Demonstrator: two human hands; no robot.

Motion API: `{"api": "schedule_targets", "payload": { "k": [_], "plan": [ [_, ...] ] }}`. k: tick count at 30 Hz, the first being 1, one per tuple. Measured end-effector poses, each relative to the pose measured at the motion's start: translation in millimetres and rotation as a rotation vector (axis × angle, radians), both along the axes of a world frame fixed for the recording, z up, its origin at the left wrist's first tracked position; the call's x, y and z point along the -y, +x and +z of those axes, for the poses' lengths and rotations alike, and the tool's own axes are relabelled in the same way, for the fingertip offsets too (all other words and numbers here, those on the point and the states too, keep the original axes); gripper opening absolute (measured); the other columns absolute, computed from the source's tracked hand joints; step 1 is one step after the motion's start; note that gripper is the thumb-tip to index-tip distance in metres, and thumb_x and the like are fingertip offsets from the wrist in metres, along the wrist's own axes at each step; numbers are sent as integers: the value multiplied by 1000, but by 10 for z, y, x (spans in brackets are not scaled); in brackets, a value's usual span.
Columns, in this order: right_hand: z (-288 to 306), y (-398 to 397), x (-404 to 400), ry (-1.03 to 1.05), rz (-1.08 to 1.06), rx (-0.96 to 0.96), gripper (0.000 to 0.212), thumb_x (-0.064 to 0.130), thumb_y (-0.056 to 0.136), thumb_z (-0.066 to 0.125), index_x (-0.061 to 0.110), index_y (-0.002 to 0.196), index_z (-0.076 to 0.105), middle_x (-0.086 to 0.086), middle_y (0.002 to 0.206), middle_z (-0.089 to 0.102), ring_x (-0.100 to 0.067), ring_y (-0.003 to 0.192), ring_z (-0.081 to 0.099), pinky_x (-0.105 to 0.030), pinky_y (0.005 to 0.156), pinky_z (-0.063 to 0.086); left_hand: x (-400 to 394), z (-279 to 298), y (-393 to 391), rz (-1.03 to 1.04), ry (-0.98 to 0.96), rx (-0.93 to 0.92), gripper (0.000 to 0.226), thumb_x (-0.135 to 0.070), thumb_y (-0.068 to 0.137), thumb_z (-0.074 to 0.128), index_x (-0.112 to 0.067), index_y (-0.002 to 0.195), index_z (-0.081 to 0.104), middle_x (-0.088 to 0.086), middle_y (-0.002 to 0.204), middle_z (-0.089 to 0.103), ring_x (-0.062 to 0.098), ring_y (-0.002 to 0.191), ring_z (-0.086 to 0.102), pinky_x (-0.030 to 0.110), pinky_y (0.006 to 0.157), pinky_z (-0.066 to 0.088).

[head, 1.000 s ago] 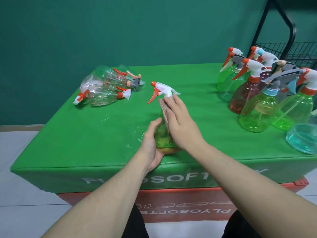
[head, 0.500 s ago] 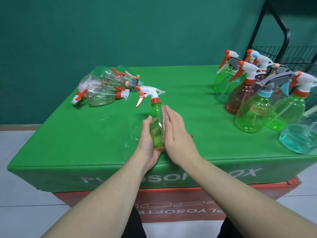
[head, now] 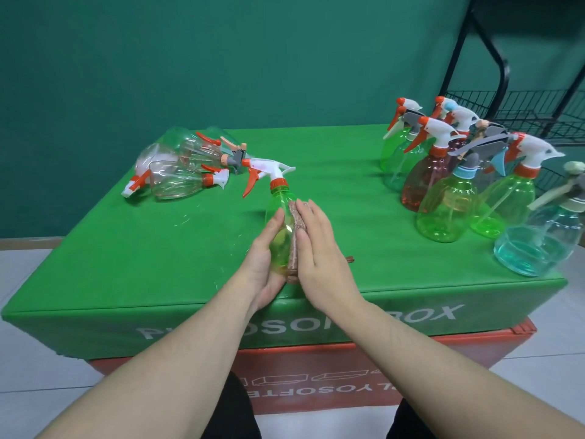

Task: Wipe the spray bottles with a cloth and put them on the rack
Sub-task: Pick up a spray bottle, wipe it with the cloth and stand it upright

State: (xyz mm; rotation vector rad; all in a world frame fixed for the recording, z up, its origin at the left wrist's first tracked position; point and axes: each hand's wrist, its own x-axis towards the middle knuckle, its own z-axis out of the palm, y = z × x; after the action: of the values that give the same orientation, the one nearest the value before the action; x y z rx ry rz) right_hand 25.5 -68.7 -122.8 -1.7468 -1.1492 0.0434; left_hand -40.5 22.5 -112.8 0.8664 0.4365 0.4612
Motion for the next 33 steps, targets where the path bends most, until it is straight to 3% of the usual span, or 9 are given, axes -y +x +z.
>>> {"api": "schedule_targets", "payload": {
  "k": [4, 6, 10, 14, 18, 23, 27, 30, 33],
  "plan": [
    [160, 120, -69, 150, -20, -223, 46, 29, 107, 29, 24, 151, 44, 7, 152, 44, 18, 134, 32, -3, 110, 19, 64, 42, 49, -5, 6, 6, 44, -53, 83, 66, -15, 99, 81, 10, 103, 74, 25, 94, 66, 38, 90, 48],
    [244, 153, -61, 185, -36, -299, 45, 32, 106, 30, 27, 146, 50, 12, 144, 51, 14, 131, 40, -7, 110, 26, 104, 31, 91, -6, -27, 45, 45, -52, 84, 67, -15, 106, 80, 12, 112, 73, 28, 106, 63, 43, 100, 43],
    [383, 235, -21, 215, -114, -552, 35, 29, 108, 35, 36, 124, 66, 19, 112, 67, -5, 112, 61, -28, 102, 47, 238, 117, 196, -28, -44, 90, 51, -58, 84, 62, -17, 106, 81, 10, 112, 73, 26, 107, 62, 44, 101, 43],
    [439, 296, 54, 292, -138, -894, 34, 38, 100, 46, 24, 87, 74, -1, 96, 76, -24, 97, 70, -52, 101, 51, 396, 272, 298, 8, 4, 60, 62, -66, 78, 57, -16, 108, 80, 11, 115, 76, 24, 102, 74, 44, 99, 51],
    [494, 320, 175, 442, -9, -1191, 30, 31, 102, 47, 17, 102, 73, -8, 100, 74, -25, 95, 69, -50, 103, 51, 534, 316, 375, 21, 91, 0, 82, -78, 71, 55, -16, 122, 71, 10, 121, 75, 25, 113, 72, 43, 98, 54],
    [481, 358, 295, 562, 102, -1450, 39, 35, 104, 39, 13, 109, 71, -17, 116, 71, -33, 109, 69, -50, 105, 51, 597, 209, 451, 81, 253, -41, 127, -88, 31, 82, -25, 137, 55, -1, 125, 74, 19, 115, 71, 37, 90, 58],
    [503, 367, 410, 538, 106, -1544, 48, 34, 105, 32, 8, 109, 72, -17, 110, 73, -32, 98, 73, -44, 95, 56, 570, 176, 465, 151, 401, -30, 103, -66, 37, 95, -24, 123, 56, -5, 114, 76, 15, 107, 73, 31, 87, 58],
    [466, 364, 492, 461, 99, -1536, 59, 39, 107, 24, 3, 125, 67, -21, 120, 71, -36, 113, 68, -50, 104, 51, 541, 185, 444, 158, 512, -62, 78, -51, 51, 87, -24, 116, 55, -5, 105, 76, 12, 101, 74, 32, 87, 57],
    [419, 380, 535, 418, 40, -1516, 61, 41, 109, 21, 4, 125, 67, -21, 118, 72, -35, 113, 68, -52, 106, 48, 521, 167, 431, 153, 618, -97, 65, -37, 63, 88, -25, 116, 53, -2, 113, 72, 8, 103, 72, 32, 92, 55]
  ]
}}
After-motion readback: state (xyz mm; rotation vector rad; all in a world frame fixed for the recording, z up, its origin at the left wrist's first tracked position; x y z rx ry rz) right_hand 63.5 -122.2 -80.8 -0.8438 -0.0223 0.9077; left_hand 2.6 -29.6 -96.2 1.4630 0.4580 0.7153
